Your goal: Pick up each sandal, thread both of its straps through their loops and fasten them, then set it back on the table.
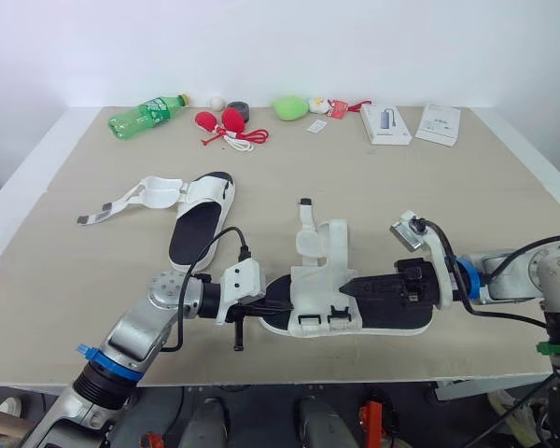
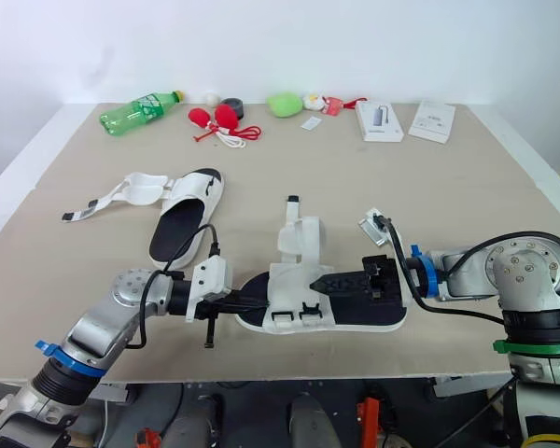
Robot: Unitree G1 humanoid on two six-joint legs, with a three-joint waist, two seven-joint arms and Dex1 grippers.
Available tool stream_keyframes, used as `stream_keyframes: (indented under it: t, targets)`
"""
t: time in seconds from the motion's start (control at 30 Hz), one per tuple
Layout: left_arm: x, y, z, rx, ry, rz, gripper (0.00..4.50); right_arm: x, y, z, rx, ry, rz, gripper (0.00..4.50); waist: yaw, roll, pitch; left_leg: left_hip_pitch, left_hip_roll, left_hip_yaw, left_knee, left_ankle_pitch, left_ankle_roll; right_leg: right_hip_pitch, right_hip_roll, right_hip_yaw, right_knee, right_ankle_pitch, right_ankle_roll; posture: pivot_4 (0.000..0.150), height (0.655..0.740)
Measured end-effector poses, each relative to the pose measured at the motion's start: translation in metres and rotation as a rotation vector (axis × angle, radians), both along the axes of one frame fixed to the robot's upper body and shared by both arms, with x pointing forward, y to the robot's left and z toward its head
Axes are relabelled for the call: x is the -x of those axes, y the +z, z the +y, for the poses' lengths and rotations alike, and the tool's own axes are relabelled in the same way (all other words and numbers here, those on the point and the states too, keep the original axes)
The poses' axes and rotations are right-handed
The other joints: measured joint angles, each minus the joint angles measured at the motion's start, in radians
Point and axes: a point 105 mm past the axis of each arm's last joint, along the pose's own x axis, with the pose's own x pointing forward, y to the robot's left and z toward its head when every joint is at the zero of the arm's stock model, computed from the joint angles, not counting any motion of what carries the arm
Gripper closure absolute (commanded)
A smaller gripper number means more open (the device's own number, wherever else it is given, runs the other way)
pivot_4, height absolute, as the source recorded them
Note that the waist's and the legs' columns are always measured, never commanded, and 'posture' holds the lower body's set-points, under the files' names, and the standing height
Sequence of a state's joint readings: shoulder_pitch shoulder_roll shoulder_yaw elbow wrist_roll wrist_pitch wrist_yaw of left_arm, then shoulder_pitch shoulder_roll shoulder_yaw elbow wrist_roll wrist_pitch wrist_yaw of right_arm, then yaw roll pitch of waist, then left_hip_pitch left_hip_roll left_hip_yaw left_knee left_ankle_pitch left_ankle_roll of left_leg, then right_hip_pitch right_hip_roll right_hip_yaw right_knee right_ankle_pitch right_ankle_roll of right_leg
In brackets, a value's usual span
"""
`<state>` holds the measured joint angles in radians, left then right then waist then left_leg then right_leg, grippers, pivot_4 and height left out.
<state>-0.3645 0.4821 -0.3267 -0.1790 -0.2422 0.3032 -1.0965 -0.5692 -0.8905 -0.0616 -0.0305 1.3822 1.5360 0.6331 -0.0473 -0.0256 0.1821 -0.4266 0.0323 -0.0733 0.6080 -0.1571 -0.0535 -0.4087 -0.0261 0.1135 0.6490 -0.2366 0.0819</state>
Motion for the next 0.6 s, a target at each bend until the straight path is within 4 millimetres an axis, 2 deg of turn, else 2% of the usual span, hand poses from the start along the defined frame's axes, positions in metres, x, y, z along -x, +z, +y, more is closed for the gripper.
stream_keyframes:
  t: [0.3,0.6]
  targets:
    - [0.000,-0.001,0.000,-0.006,0.000,-0.002,4.50,-0.003,-0.004,-0.001,-0.015,-0.026,0.022,4.39,0.000,0.000,0.000,0.000,0.000,0.000,0.000,0.000,0.000,0.000,0.000,0.000,0.000,0.000,0.000,0.150,0.7400]
    - [0.000,-0.001,0.000,-0.009,-0.003,-0.002,4.50,-0.010,-0.025,-0.007,0.090,-0.073,-0.024,4.39,0.000,0.000,0.000,0.000,0.000,0.000,0.000,0.000,0.000,0.000,0.000,0.000,0.000,0.000,0.000,0.150,0.7400]
